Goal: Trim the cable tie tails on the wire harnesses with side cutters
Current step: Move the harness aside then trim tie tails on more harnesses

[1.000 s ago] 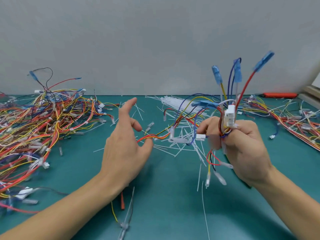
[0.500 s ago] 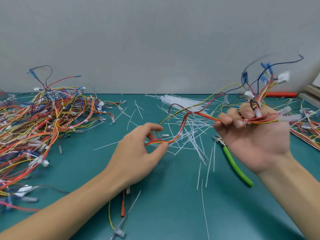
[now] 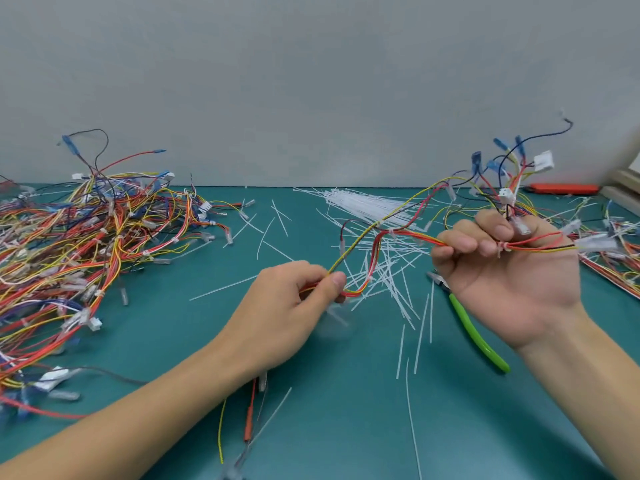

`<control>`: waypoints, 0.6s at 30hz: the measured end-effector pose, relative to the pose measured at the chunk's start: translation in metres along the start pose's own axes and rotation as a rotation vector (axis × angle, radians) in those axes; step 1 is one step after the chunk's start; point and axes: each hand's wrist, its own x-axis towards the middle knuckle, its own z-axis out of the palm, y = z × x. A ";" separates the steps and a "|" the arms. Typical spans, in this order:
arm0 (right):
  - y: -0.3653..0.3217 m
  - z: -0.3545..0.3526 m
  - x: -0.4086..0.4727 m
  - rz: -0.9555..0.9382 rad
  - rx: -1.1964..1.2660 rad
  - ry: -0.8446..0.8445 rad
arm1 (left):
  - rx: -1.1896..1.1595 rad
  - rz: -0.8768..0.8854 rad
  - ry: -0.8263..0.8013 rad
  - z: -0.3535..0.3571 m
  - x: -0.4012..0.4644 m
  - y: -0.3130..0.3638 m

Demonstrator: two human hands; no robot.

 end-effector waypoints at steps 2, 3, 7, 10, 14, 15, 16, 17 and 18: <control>0.000 -0.003 0.001 -0.008 0.036 0.056 | -0.362 -0.142 -0.080 -0.005 0.002 0.007; 0.000 -0.004 0.002 -0.013 0.055 0.085 | -0.556 -0.232 -0.139 -0.008 0.003 0.010; 0.004 -0.004 0.005 -0.006 0.092 0.188 | -1.117 -0.470 -0.329 -0.013 0.006 0.019; 0.009 -0.003 0.006 0.033 0.032 0.250 | -1.348 -0.522 -0.439 -0.016 0.007 0.020; 0.013 -0.002 0.007 0.058 -0.019 0.262 | -1.399 -0.476 -0.536 -0.016 0.003 0.020; 0.014 -0.001 0.006 0.059 -0.057 0.247 | -1.374 -0.462 -0.544 -0.014 0.002 0.020; 0.016 0.000 0.006 0.064 -0.105 0.227 | -1.347 -0.452 -0.544 -0.013 0.000 0.020; 0.018 0.000 0.006 0.073 -0.159 0.205 | -1.323 -0.443 -0.545 -0.011 -0.002 0.020; 0.020 0.001 0.006 0.087 -0.210 0.185 | -1.304 -0.439 -0.550 -0.010 -0.004 0.021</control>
